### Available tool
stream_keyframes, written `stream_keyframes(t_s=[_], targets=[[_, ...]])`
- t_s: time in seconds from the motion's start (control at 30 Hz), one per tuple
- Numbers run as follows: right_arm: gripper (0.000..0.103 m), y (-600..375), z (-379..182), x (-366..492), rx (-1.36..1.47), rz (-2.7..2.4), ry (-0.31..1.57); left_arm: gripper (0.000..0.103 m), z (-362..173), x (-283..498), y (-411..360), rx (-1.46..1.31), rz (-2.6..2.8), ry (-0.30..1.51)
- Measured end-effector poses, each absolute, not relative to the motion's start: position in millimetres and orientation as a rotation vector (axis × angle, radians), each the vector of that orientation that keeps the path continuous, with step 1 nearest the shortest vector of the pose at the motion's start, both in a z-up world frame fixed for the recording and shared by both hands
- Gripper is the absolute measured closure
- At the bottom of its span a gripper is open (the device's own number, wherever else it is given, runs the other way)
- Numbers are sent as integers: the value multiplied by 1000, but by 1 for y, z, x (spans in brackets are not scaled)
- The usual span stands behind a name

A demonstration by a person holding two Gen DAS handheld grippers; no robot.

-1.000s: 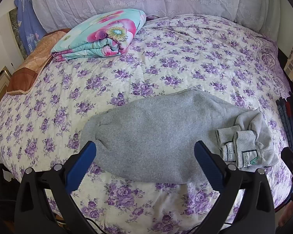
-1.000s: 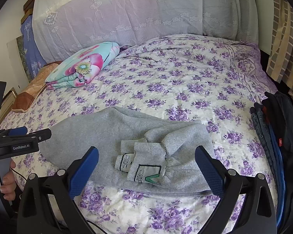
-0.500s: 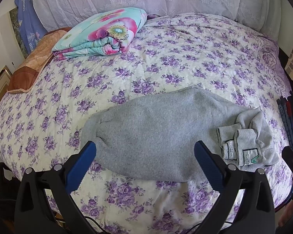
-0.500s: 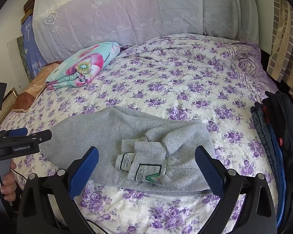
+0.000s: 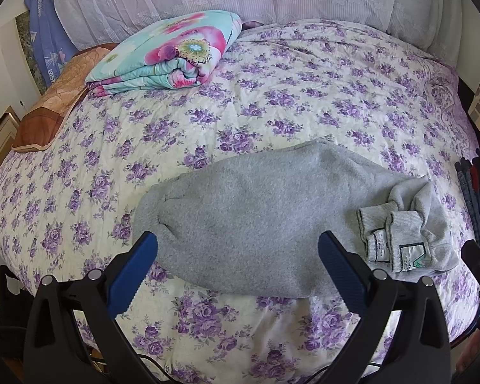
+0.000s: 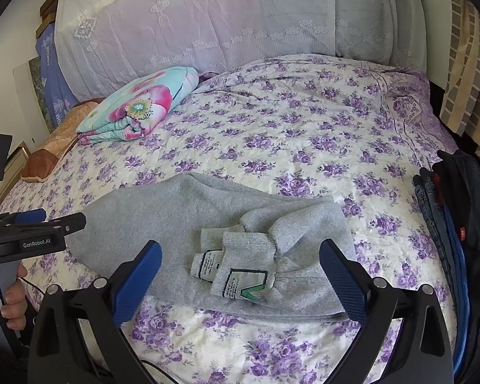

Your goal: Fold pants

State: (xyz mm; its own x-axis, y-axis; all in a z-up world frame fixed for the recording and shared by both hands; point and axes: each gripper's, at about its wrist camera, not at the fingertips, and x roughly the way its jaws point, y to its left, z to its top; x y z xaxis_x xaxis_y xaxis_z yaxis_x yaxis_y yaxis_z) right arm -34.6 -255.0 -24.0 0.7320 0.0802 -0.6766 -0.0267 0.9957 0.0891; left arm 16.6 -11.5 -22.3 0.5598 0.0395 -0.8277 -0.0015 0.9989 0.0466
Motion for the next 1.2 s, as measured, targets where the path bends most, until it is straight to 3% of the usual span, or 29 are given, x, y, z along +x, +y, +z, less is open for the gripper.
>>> stream_keyframes(t_s=[0.8, 1.2], targets=[[4, -264, -57, -18, 91, 56, 786, 5, -42, 18, 34, -35, 123, 1044], [5, -182, -115, 0, -432, -17, 733, 5, -58, -1, 95, -160, 232, 1134]])
